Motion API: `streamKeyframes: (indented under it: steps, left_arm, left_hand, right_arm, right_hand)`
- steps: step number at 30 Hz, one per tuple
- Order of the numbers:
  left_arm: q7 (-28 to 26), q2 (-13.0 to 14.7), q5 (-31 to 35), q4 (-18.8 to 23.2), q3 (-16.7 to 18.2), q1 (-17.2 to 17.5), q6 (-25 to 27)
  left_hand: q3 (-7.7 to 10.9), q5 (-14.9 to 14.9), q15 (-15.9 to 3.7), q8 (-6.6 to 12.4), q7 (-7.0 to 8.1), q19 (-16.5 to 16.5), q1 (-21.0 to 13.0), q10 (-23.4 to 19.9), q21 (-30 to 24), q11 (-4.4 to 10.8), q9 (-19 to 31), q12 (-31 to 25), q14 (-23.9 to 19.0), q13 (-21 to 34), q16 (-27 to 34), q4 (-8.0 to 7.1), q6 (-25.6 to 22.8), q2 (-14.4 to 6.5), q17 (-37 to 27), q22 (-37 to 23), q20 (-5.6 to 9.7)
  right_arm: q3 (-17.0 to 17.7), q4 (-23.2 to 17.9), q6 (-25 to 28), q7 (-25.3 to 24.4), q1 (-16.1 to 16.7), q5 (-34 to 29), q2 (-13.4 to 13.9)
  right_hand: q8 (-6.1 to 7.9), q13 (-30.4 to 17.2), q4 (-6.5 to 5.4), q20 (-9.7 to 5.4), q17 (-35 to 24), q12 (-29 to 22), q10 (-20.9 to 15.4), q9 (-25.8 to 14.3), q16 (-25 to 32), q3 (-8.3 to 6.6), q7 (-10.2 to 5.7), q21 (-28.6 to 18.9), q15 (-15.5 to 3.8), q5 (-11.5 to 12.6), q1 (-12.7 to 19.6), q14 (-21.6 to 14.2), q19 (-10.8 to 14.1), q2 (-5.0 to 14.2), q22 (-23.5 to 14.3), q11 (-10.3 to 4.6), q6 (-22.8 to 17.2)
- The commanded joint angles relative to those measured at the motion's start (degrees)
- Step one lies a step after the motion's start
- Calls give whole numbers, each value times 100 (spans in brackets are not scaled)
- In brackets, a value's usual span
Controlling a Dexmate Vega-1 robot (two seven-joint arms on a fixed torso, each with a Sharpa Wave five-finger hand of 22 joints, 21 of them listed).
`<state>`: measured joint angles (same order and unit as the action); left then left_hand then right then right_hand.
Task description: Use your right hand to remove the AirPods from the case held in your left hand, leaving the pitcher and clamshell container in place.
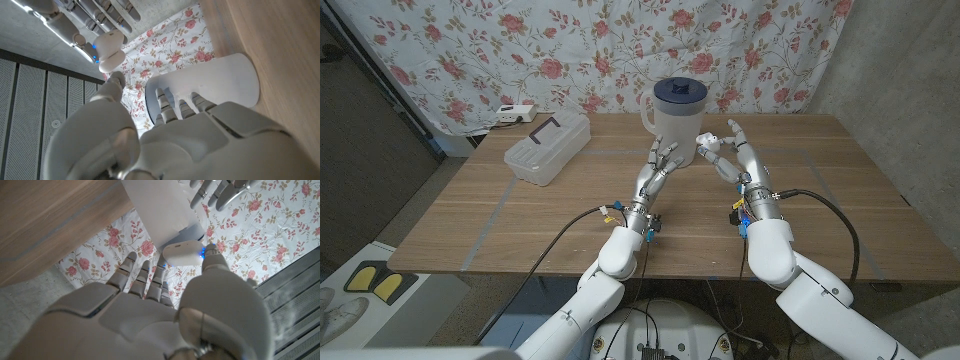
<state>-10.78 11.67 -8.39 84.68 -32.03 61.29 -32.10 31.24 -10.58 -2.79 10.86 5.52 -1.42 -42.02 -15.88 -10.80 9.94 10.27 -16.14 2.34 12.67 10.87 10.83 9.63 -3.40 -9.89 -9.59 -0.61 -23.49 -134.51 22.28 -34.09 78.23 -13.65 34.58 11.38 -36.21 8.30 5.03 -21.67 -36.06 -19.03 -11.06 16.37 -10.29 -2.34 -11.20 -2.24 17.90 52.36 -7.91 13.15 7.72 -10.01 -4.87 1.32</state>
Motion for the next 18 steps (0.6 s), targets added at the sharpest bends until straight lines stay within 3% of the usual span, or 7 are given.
streamKeyframes:
  steps: [1,7,8,11,18]
  left_arm:
    - [-217,-232,447,10,-55,122,-23]
    - [-654,-533,779,-148,0,206,-303]
    - [-701,-551,837,-111,11,234,-257]
    - [-522,-503,763,-102,-10,206,-242]
    - [-684,-630,886,-58,33,331,-260]
  left_hand:
    - [31,15,-35,49,-13,-65,-140,-128,-17,23,31,-56,-73,26,44,-10,1600,20,-12,-18,8]
    - [-7,35,-151,92,-65,-190,-388,-366,-43,200,32,-112,-206,57,72,-25,1547,126,-12,-17,60]
    - [-19,32,-249,132,-82,-285,-582,-628,-55,242,31,-186,-329,82,91,-38,1439,142,-11,-16,162]
    - [-69,32,-421,170,-79,-441,-819,-874,-70,255,28,-232,-551,109,118,-59,1283,177,-5,-12,333]
    - [-134,26,-446,209,-82,-516,-985,-1151,-55,258,26,-295,-714,130,122,-77,1086,204,-2,-9,341]
  right_arm:
    - [40,32,-136,-70,24,192,-59]
    - [27,45,-98,-117,23,225,-120]
    - [29,57,-131,-114,23,225,-103]
    - [25,61,-114,-142,21,246,-143]
    - [14,52,-101,-150,26,273,-161]
  right_hand:
    - [-1,-25,8,31,-34,-56,-262,-9,25,-40,-16,-4,-176,25,55,-21,-11,1,-10,-227,-29]
    - [-1,-26,7,40,-37,-55,-255,-9,25,-39,-14,-2,-172,30,53,-24,-21,-4,-11,-206,-30]
    - [-2,-26,7,40,-38,-53,-251,-9,24,-39,-15,-2,-174,31,53,-21,-23,-5,-11,-213,-30]
    - [-2,-24,6,41,-40,-56,-259,-9,23,-39,-12,-4,-169,35,50,-20,-22,-10,-11,-200,-33]
    - [-1,-9,8,94,-46,-45,-248,-9,13,-46,-26,-10,-159,47,55,-1,-17,-8,-11,-215,-42]
